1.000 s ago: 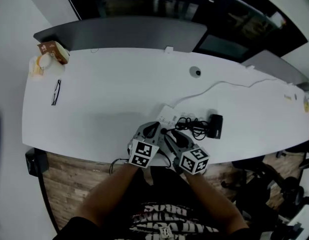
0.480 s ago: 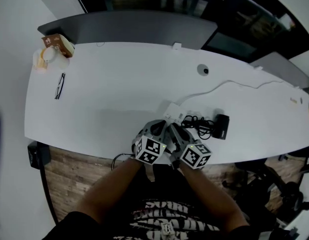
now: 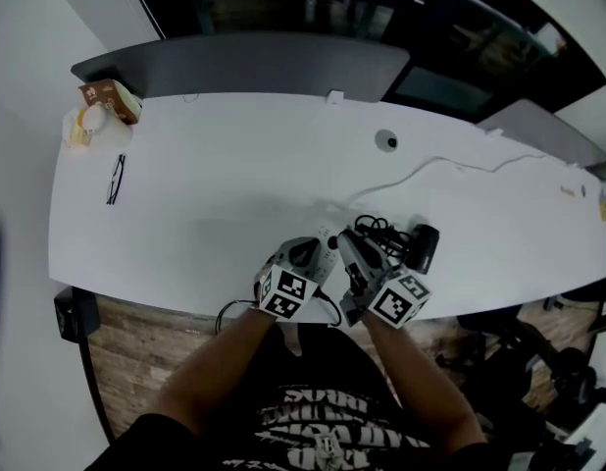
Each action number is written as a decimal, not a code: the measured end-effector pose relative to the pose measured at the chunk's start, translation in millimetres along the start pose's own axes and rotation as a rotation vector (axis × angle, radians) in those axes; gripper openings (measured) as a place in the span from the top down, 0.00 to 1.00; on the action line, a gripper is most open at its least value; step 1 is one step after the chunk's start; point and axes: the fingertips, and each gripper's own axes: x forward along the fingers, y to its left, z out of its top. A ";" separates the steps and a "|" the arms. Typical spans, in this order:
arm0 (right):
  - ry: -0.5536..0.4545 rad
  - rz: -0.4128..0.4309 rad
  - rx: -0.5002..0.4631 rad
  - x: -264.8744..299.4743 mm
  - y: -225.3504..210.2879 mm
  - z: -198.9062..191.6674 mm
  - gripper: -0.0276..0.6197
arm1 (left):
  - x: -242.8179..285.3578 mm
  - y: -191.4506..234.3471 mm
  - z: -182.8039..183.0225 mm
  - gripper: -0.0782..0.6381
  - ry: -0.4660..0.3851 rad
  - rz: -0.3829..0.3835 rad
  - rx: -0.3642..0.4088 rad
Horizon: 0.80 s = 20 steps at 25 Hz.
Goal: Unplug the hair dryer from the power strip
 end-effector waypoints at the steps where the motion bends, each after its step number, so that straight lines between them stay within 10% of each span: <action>1: 0.007 -0.019 -0.006 -4.6 -3.3 -2.1 0.85 | -0.4 0.1 -0.2 0.86 -0.006 -0.020 -0.006; 10: 0.111 -0.253 -0.081 -47.8 -70.8 -36.9 0.82 | -60.8 33.6 34.0 0.86 -0.156 0.018 -0.076; 20: 0.350 -0.361 0.096 -107.6 -65.2 -86.6 0.65 | -177.6 64.1 58.3 0.86 -0.277 0.068 -0.178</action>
